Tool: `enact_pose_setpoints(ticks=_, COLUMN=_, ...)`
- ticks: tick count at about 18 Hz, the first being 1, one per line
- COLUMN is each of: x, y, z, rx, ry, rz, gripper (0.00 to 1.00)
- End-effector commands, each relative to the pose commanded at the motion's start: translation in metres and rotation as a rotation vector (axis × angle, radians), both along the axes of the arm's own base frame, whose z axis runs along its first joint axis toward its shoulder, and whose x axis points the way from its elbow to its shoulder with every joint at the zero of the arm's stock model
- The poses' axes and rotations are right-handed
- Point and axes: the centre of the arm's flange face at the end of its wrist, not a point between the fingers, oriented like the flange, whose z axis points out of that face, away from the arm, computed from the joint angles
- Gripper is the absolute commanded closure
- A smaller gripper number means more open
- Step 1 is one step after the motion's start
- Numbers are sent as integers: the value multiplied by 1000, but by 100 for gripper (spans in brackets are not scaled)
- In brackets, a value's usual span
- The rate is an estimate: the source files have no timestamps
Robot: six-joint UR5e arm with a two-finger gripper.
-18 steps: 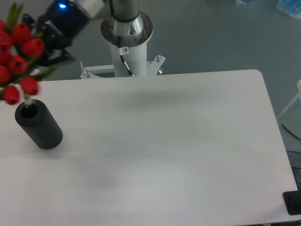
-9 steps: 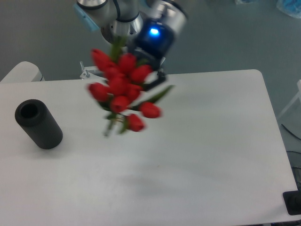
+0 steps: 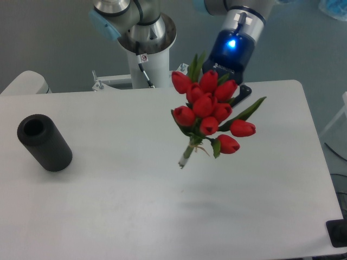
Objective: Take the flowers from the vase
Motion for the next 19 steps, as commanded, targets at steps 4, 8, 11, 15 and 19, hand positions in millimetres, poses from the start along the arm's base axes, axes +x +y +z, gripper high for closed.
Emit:
enact_pose_setpoints(ticks=4, x=-3, y=2, z=-13, rx=-42, ry=25, rz=-3, gripper=69)
enact_pose_setpoints(ticks=8, x=-3, y=2, z=-21, rx=-69, ry=42, rz=-6, gripper=69)
enact_pose_setpoints(ticks=11, x=-3, y=0, z=-27, rx=-83, ry=50, rz=-8, gripper=69)
enact_pose_setpoints(ticks=15, x=-4, y=0, z=-26, rx=-83, ry=51, rz=-6, gripper=69)
enact_pose_setpoints(ticks=19, x=-6, y=-2, z=-26, rx=-82, ry=53, rz=-1, gripper=69)
